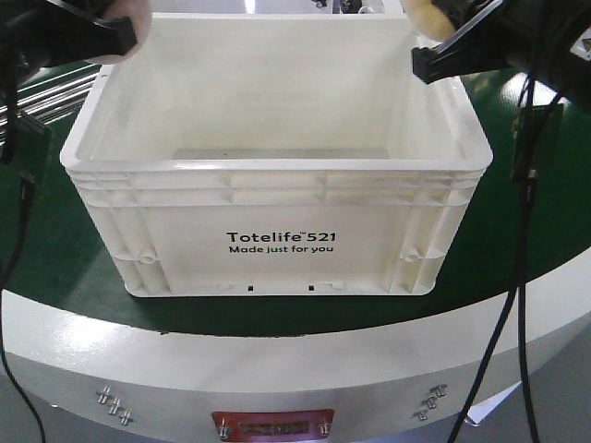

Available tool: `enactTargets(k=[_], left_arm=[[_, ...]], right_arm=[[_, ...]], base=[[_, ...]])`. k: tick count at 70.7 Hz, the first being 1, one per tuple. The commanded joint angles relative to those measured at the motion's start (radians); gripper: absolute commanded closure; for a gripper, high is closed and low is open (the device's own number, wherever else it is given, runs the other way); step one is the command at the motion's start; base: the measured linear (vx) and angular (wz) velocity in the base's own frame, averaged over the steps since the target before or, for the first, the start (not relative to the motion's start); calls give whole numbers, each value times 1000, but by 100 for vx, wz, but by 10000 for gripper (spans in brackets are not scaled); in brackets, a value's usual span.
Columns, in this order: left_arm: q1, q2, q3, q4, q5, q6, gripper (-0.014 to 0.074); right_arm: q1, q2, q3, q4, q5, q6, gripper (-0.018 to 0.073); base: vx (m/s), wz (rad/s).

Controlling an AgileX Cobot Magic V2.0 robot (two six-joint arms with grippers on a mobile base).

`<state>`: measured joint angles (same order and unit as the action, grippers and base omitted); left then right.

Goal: Place moving items into box and shelve
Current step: 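Lift both plush toys and carry them over the tote, then open both grippers to drop the plush toys into the tote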

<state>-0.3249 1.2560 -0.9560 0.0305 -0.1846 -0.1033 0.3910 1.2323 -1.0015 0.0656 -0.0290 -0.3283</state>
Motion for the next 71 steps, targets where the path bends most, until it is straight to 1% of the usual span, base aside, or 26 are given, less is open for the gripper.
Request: enactTargets(k=[1,11,17,24,29,34,40,41,44,51,54,58,62,71], left_arm=[[-35,-15,-41,2,-93,-6,623],[-70,15,-41,20,-97,-5,622],[-73,32,-41,20,-112,-5,615],[-72,48,-41,20,-135,13,574],[-73,60,-41,20,-145,35,513],[-73,69,-41,20,-146,45,439],[-76,77,-41,20,-150,45,326],[-78,78,-41,20,-152,45,309],[-80,80,-41,20,-155,45,248],[-81,81,-41,17,-171,45,148],[-81,81,-41,16,-181,45,115],[-81,81,-41,16,-189,44,80],[-81,81,-41,16,-190,44,64],[-81,81,-41,16,-188,44,60]], right_arm=[[26,-11,-30,-5,-102,-7,571],[44,3,-30,-5,-112,1,570],[44,4,-30,-2,-113,15,565],[44,4,-30,-2,-111,15,538],[44,4,-30,-2,-110,15,484],[44,4,-30,-1,-110,18,408],[44,4,-30,-1,-110,24,267],[44,4,-30,-1,-110,25,267],[44,4,-30,-1,-110,40,179],[44,4,-30,-1,-113,67,32],[44,4,-30,-1,-113,68,-12],[44,4,-30,-1,-113,68,-56],[44,4,-30,-1,-113,67,-79],[44,4,-30,-1,-113,67,-74]], base=[[0,0],[0,0],[0,0],[0,0],[0,0],[0,0],[0,0],[0,0],[0,0],[0,0],[0,0],[0,0],[0,0],[0,0]])
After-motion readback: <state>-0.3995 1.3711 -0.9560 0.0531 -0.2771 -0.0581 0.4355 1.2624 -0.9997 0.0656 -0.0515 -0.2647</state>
